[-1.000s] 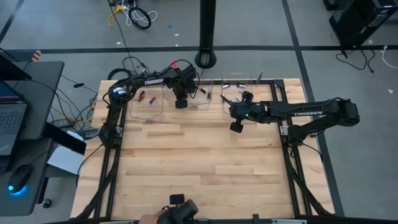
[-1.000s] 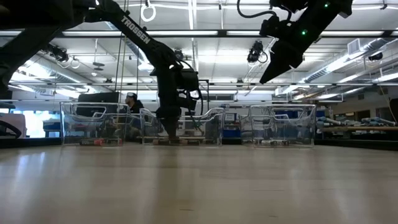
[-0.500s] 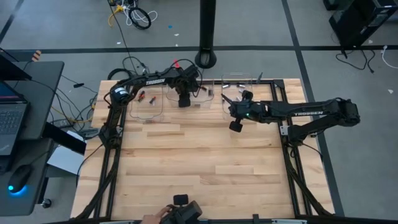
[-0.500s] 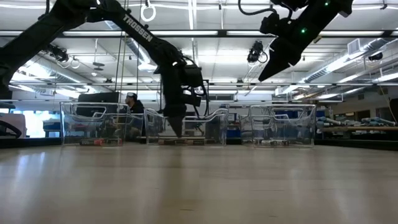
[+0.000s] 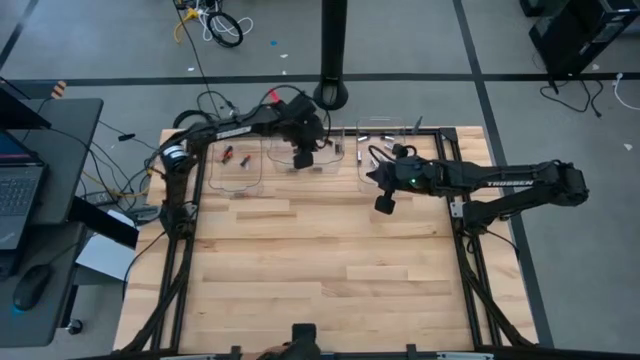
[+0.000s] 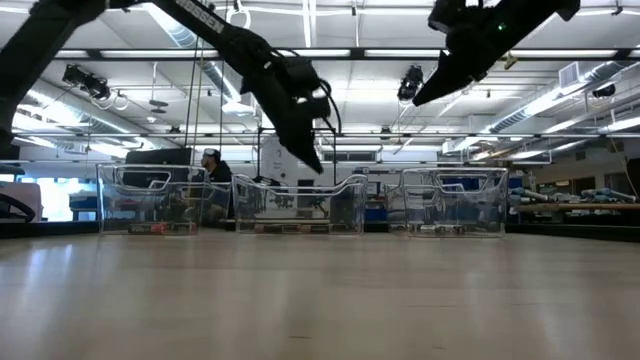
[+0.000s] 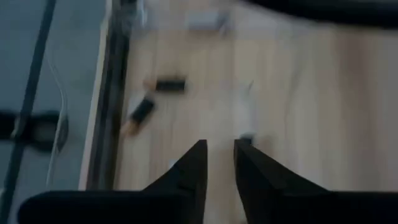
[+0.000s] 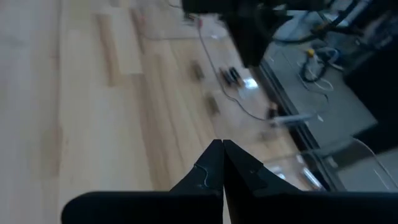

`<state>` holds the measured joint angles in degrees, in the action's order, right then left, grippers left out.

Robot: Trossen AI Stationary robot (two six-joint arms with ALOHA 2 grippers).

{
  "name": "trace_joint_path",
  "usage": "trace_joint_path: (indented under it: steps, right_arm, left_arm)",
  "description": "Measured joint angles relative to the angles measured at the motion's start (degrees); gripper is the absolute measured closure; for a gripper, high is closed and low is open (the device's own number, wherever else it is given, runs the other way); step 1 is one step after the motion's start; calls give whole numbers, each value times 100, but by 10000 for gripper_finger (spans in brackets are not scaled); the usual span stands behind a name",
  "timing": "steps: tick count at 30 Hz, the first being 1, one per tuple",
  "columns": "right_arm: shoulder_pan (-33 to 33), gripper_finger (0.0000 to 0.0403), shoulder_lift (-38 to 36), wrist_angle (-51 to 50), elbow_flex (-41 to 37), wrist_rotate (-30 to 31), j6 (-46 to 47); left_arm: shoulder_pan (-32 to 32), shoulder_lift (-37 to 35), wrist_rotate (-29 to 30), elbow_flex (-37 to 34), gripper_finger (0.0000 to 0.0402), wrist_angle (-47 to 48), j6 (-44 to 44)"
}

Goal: Sort batteries
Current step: Return to Home Position

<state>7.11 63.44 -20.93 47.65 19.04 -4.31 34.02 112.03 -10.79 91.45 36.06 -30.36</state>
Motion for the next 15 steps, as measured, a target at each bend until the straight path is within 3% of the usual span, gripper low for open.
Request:
trace_joint_path:
  steps: [8,15]
  right_arm:
    - [4,394,-5,1857,-963,-1050,-538]
    - [30,394,-9,3864,-1942,-1573,-848]
  left_arm:
    - [-31,-1125,-1221,-1512,366,-2370,665]
    - [-271,-2405,-1310,-3562,384,-5405,1296]
